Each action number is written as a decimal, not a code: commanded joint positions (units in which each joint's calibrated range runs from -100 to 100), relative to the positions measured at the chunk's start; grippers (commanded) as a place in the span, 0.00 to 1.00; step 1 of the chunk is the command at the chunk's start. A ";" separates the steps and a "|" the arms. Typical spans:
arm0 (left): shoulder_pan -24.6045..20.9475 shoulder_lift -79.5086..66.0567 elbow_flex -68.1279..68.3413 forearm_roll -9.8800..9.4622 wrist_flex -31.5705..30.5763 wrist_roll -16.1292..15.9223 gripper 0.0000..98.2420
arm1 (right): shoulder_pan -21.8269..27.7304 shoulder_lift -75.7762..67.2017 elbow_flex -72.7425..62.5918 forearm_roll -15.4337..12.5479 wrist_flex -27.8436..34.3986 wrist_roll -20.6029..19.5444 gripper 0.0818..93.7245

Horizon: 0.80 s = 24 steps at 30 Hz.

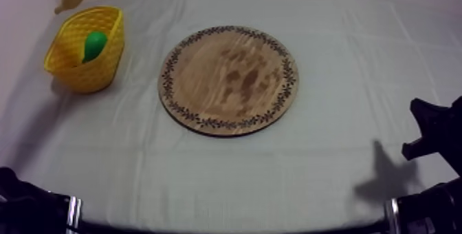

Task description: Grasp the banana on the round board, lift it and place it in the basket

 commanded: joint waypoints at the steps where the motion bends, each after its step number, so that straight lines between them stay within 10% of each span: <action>1: -2.21 3.07 -3.31 -0.20 -0.01 0.14 0.33 | 0.00 0.00 -0.03 0.01 0.01 -0.01 0.00; 24: -11.98 29.56 -13.22 -2.72 -3.85 2.14 0.29 | 0.00 0.00 -0.03 0.01 0.01 0.00 0.00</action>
